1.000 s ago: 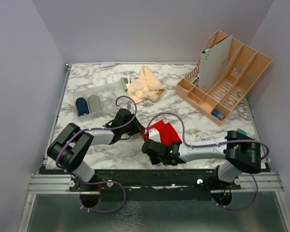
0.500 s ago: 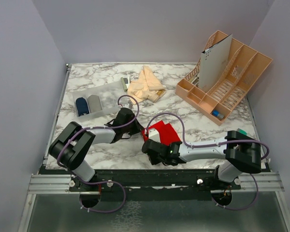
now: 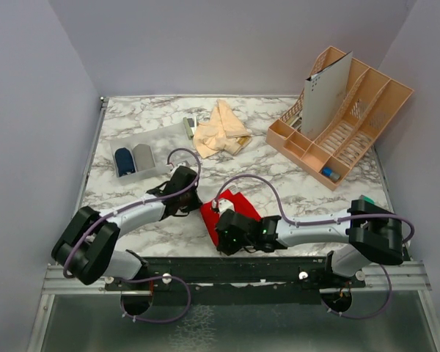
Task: Roll the underwear
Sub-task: Fold the underwear at the center of the board.
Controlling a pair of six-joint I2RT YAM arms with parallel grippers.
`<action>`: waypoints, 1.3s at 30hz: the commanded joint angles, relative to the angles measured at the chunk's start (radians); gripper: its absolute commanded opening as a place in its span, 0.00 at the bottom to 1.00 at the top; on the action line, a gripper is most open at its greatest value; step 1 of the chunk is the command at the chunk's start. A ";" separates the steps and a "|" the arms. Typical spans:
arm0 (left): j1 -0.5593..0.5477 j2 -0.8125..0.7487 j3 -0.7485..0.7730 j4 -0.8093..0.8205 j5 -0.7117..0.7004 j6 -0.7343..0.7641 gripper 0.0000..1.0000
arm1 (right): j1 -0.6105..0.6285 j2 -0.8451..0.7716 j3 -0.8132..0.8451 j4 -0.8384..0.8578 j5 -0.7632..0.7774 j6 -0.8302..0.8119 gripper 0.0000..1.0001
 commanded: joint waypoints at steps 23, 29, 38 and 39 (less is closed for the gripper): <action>-0.055 -0.052 0.253 -0.434 -0.188 -0.006 0.00 | -0.105 -0.181 -0.279 0.492 -0.153 0.264 0.00; -0.074 0.051 0.336 -0.424 -0.206 0.004 0.00 | -0.199 -0.226 -0.338 0.497 -0.200 0.307 0.00; -0.100 0.192 0.497 -0.418 -0.200 0.045 0.00 | -0.284 -0.241 -0.416 0.533 -0.241 0.342 0.00; -0.104 0.210 0.516 -0.418 -0.195 0.052 0.00 | -0.285 -0.244 -0.426 0.539 -0.235 0.347 0.00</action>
